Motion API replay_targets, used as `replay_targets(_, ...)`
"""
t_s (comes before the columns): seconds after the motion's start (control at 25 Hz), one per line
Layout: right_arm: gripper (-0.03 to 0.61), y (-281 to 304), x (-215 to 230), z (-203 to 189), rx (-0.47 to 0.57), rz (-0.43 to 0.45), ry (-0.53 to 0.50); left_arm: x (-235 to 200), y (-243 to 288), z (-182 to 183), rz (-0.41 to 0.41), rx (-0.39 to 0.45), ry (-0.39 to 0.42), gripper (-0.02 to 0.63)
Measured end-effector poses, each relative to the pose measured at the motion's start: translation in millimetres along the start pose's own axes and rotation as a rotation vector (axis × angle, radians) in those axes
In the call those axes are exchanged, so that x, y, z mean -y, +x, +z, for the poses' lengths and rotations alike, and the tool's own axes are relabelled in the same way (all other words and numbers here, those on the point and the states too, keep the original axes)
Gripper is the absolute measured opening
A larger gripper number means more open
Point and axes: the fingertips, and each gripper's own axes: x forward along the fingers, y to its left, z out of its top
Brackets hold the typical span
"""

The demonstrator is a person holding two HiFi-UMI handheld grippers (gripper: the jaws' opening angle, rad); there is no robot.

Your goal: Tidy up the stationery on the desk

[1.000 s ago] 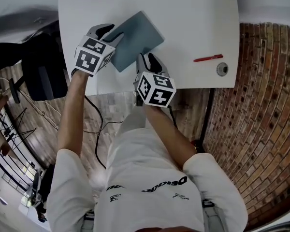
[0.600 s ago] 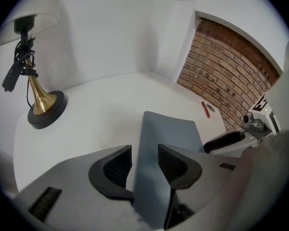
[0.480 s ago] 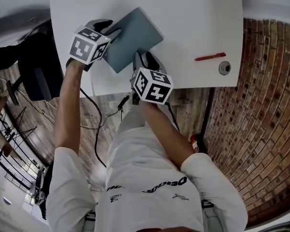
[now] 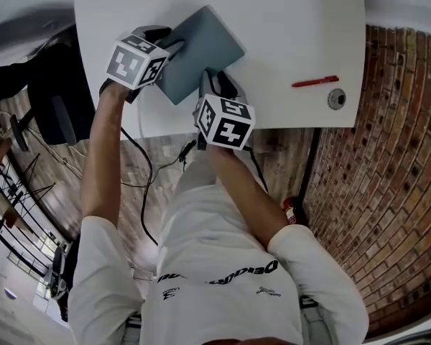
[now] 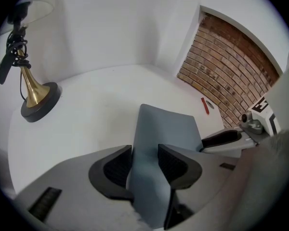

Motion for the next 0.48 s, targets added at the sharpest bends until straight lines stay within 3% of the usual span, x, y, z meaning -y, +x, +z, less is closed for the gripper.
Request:
replay_targets(0.24, 0.129, -1.2, 2.1, 2.9, -0.014, -0.003, -0.051, 2.8, -2.3, -1.4, 0.027, 0.003, -0.038, 0.167)
replay_targets(0.48, 0.129, 0.0, 3.5, 7.5, -0.063, 0.022, -0.139, 3.1, -7.0, -4.8, 0.066, 0.037, -0.135, 0.167)
